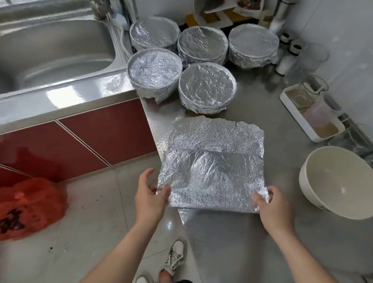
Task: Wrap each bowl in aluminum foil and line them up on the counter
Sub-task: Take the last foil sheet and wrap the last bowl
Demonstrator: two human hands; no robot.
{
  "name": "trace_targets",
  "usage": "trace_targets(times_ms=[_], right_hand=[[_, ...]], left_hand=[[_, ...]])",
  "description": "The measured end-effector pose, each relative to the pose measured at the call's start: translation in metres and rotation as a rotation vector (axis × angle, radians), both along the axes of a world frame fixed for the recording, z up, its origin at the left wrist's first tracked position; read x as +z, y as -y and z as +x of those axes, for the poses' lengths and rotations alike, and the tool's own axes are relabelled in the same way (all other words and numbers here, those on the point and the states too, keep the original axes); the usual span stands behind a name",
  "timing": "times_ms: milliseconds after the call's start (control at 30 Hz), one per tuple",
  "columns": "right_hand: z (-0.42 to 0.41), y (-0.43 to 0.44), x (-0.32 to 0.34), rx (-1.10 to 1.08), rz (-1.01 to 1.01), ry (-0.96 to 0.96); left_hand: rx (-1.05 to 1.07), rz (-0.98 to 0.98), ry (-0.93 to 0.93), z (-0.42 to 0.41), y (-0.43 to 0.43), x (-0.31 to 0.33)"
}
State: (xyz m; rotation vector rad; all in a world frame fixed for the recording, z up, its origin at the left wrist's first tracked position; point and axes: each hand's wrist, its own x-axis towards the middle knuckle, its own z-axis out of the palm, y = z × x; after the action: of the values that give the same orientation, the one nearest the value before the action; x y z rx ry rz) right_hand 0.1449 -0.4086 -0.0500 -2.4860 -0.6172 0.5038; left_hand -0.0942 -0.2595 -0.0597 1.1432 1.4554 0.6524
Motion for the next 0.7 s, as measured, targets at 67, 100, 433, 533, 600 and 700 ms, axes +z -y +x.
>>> trace_targets(times_ms=[67,100,433,533,600,700], right_hand=[[-0.002,-0.002,0.002,-0.03,0.022,-0.018],[-0.003,-0.003,0.003,-0.041,0.031,-0.034],[0.003,-0.001,0.003,-0.099,-0.047,0.037],[0.001,-0.003,0.006,-0.059,-0.102,0.167],[-0.005,-0.008,0.008,-0.013,-0.162,0.399],[-0.031,-0.028,0.012,0.184,-0.087,0.501]], left_hand=[[-0.01,0.02,-0.05,0.003,-0.004,0.0],[-0.02,0.033,-0.073,0.003,-0.006,-0.001],[-0.091,0.123,-0.217,0.016,-0.008,0.001],[-0.163,0.293,-0.401,0.019,-0.01,0.008],[-0.304,0.625,-0.544,0.025,-0.008,0.015],[-0.656,0.939,-0.519,0.053,0.001,0.014]])
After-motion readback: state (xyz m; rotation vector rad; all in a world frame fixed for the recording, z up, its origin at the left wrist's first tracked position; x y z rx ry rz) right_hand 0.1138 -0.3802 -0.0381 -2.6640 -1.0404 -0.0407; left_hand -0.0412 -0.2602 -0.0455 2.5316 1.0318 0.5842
